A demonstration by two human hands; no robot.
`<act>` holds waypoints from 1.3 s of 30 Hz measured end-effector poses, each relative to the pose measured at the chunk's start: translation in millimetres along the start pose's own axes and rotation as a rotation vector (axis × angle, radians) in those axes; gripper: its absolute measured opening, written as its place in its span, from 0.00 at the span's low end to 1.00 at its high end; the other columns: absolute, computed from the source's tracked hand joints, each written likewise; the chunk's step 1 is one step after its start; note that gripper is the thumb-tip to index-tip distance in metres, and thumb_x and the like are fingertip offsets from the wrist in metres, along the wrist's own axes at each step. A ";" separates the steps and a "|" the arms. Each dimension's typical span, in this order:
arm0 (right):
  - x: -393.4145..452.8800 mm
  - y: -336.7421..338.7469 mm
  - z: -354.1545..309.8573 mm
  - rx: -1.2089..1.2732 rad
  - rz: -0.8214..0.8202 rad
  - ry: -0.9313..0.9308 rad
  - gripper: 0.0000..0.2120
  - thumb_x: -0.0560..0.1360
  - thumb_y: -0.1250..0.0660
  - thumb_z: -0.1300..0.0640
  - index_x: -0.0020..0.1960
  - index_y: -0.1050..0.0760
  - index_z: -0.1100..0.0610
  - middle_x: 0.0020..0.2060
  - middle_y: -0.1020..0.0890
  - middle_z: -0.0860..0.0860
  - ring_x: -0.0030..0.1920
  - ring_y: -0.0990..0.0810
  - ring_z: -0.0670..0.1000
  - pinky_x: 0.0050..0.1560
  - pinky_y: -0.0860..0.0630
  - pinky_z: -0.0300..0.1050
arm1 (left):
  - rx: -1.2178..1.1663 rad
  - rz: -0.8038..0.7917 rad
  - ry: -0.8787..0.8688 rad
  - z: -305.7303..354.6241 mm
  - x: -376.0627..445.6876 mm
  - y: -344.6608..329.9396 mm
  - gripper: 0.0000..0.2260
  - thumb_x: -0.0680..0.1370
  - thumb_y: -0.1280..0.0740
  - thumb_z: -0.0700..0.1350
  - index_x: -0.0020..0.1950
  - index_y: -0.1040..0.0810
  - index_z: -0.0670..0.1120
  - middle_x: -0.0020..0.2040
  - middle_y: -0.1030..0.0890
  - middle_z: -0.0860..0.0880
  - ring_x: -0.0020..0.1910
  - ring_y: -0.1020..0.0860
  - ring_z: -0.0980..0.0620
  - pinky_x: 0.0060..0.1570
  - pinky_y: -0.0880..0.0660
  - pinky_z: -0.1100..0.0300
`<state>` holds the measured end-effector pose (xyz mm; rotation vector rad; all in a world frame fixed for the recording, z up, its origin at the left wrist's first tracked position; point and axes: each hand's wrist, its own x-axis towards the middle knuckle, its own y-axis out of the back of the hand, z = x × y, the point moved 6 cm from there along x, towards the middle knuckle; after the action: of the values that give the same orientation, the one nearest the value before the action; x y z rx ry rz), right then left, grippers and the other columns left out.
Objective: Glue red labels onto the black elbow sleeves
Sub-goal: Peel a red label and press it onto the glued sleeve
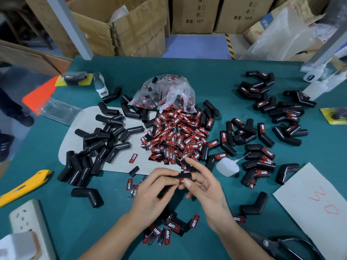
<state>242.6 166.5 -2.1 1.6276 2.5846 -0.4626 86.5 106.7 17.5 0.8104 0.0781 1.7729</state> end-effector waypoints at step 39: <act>-2.7 -6.2 7.2 -0.081 -0.142 -0.014 0.22 0.85 0.37 0.54 0.77 0.30 0.38 0.38 0.16 0.49 0.30 0.16 0.51 0.33 0.26 0.38 | -0.121 -0.032 0.193 -10.8 2.8 -5.2 0.03 0.79 0.26 0.44 0.51 0.14 0.49 0.54 0.21 0.56 0.54 0.18 0.50 0.58 0.24 0.62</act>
<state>237.4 159.7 -7.0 1.4178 2.6824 -0.3702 84.4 114.7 8.4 0.5473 0.1095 1.8030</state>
